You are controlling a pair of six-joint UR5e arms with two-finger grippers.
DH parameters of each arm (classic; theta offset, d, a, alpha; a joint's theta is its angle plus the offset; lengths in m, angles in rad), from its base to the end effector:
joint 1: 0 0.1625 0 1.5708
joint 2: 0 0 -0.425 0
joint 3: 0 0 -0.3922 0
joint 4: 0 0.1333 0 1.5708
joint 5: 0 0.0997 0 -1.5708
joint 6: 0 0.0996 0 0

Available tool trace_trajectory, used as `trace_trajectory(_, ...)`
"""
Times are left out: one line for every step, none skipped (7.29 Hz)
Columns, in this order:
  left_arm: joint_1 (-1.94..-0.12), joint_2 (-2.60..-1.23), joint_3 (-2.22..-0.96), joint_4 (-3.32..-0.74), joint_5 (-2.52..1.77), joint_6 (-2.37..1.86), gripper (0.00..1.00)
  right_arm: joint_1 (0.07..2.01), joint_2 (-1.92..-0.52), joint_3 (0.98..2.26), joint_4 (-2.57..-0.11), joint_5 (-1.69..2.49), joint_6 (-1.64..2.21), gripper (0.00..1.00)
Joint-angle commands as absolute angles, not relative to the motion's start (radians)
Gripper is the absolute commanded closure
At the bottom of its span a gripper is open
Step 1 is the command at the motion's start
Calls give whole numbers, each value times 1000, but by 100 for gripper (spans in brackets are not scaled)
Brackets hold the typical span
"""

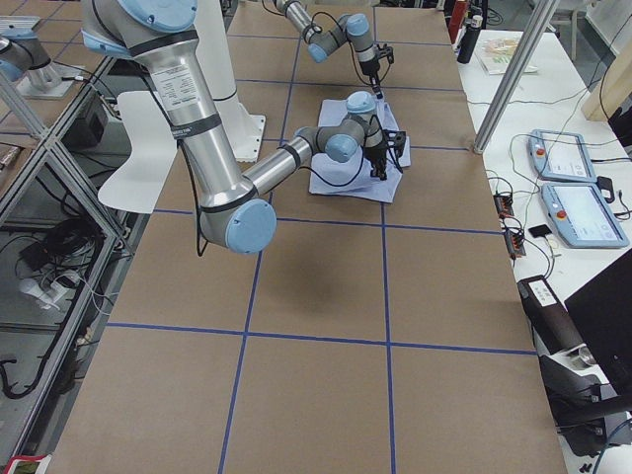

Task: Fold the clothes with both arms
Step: 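Open both grippers at the collar and raise them away from the shirt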

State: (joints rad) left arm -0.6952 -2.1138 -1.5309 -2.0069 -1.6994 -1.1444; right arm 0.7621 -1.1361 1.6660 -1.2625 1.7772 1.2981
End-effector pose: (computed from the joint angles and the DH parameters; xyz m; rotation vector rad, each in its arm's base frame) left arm 0.4617 -0.5421 0.3151 0.3986 0.8588 -0.1881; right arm -0.3970 -0.5350 0.3408 0.2458 -0.8267 0.3724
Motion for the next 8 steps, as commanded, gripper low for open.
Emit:
trace_trajectory(-707,-2114,-1531,-2008,-1735,-1120,100,765,-1140,1663,-1262,1779,1281,100)
trace_trajectory(-719,-2114,-1531,-2008,-1750,-1100,100,765,-1140,1655,-1262,1781,1263,100)
trace_trajectory(-724,-2114,-1531,-2008,-1753,-1086,100,767,-1141,1649,-1262,1790,1259,100)
trace_trajectory(-730,-2114,-1528,-2008,-1784,-1085,100,778,-1140,1648,-1256,1813,1250,100)
trace_trajectory(-741,-2114,-1528,-2008,-1805,-1085,44,782,-1137,1647,-1258,1818,1250,72)
trace_trajectory(-742,-2114,-1529,-2028,-1815,-1088,1,781,-1128,1644,-1256,1816,1253,1)
trace_trajectory(-770,-2114,-1531,-2026,-1866,-1083,0,791,-1112,1643,-1262,1837,1253,0)
trace_trajectory(-808,-2111,-1534,-2022,-1978,-1053,0,836,-1105,1644,-1267,1936,1250,0)
